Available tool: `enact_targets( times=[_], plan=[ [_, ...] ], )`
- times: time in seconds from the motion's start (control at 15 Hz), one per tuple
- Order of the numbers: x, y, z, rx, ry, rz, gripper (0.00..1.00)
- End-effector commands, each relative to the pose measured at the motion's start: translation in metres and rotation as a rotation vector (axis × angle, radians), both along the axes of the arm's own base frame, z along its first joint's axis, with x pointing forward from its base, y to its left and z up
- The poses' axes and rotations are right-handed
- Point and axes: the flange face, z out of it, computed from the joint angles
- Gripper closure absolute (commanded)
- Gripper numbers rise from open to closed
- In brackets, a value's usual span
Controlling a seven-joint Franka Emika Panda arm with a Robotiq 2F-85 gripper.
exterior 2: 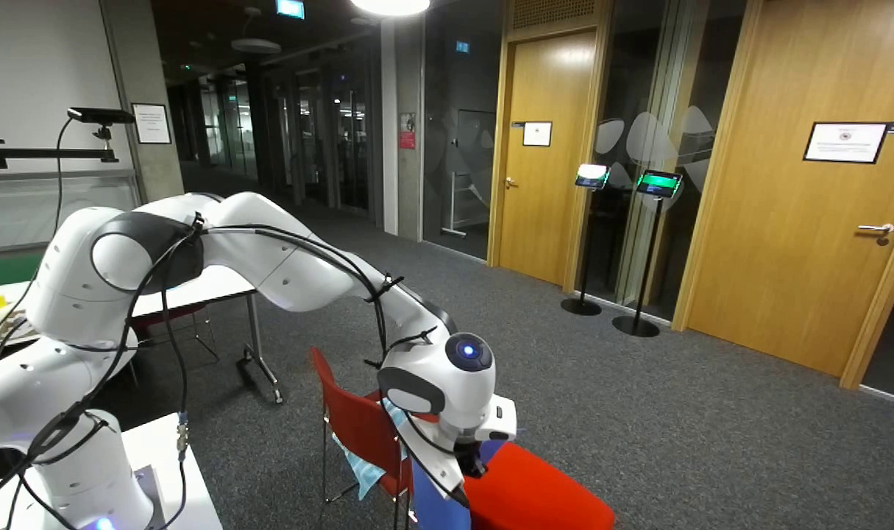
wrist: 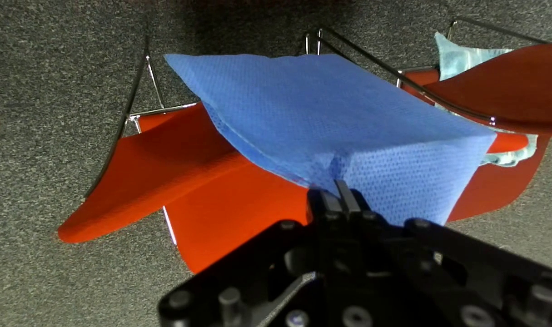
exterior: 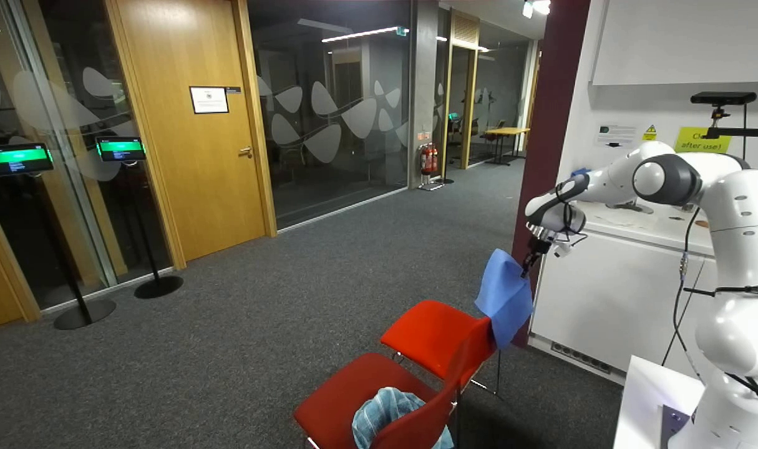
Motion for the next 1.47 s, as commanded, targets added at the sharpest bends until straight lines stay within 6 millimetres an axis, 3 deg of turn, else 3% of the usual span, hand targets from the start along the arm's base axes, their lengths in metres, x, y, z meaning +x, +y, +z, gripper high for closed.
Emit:
enact_targets(
  times=[0.0,0.47,1.2,1.27,1.4],
  plan=[
    [0.007,-0.004,0.003,0.023,0.006,-0.028,1.0],
    [0.018,-0.005,-0.004,0.037,0.015,-0.067,1.0],
    [0.045,-0.003,0.004,-0.024,-0.01,-0.027,1.0],
    [0.046,-0.003,0.004,-0.02,-0.004,-0.026,0.74],
    [0.045,-0.003,0.002,-0.018,0.001,-0.03,0.68]
  ],
)
